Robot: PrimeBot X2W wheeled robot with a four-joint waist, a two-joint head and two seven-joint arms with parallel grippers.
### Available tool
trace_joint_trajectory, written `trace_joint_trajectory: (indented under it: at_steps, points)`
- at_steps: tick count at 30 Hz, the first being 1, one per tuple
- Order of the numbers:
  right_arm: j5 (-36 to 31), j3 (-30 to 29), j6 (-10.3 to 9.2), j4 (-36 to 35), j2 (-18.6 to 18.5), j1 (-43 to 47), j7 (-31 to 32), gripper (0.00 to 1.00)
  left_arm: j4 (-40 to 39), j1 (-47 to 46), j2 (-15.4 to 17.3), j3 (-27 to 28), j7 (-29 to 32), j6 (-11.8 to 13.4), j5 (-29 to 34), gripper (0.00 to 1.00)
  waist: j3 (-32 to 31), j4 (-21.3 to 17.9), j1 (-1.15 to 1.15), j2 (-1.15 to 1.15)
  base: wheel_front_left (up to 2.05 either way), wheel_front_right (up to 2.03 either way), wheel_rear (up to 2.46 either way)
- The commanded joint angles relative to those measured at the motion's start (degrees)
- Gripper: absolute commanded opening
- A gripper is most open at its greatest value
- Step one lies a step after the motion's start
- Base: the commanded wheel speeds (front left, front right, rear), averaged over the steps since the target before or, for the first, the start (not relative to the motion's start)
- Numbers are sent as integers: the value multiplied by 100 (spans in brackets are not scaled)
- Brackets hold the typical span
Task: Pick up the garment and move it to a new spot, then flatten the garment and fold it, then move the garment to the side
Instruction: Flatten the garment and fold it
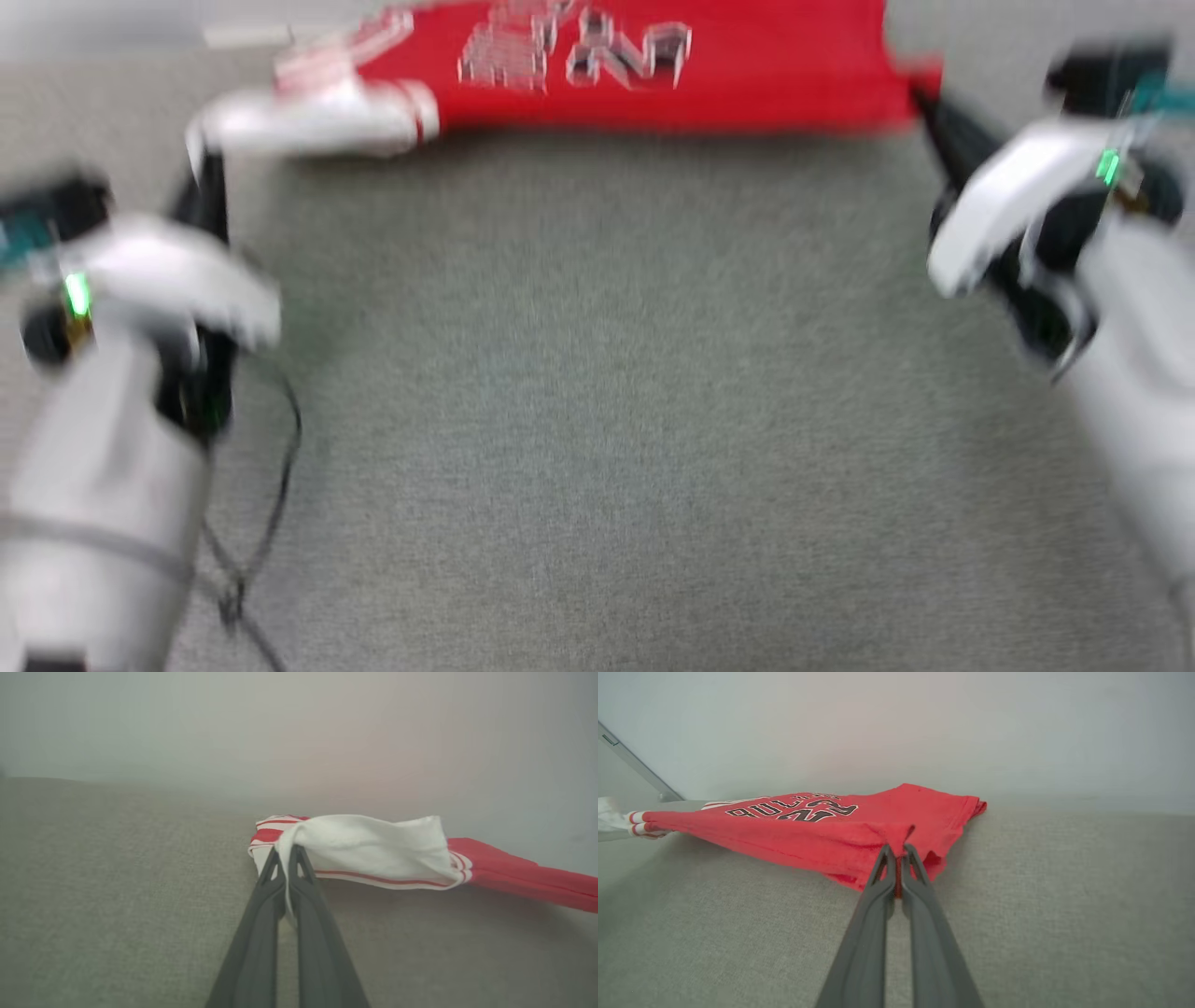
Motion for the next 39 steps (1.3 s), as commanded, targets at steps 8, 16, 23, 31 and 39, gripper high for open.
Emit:
trace_joint_trajectory:
  at_steps: [8,16,23,31,39]
  points:
    - [330,178,-4,-445,-167,1803,-107,0,-1812,3022,178,455,-48,800,-253,0,-1347,-154,0,0,0,0,0]
    - [295,-74,-5,-890,-298,3187,-63,0,-4171,5435,338,622,412,1941,-394,0,-1777,-153,0,0,0,0,0]
    - [118,-659,-5,-1365,-284,4346,139,0,-5623,6735,583,555,906,2647,-296,0,-1966,-7,0,0,0,0,0]
    - [-427,-1517,-5,-2249,-124,5033,790,0,-6542,6728,753,488,1285,2935,-204,0,-1722,142,0,0,0,0,0]
    - [-1220,-2147,-4,-3260,229,4400,1946,0,-5881,4978,739,303,1449,2444,-143,0,-890,24,0,0,0,0,0]
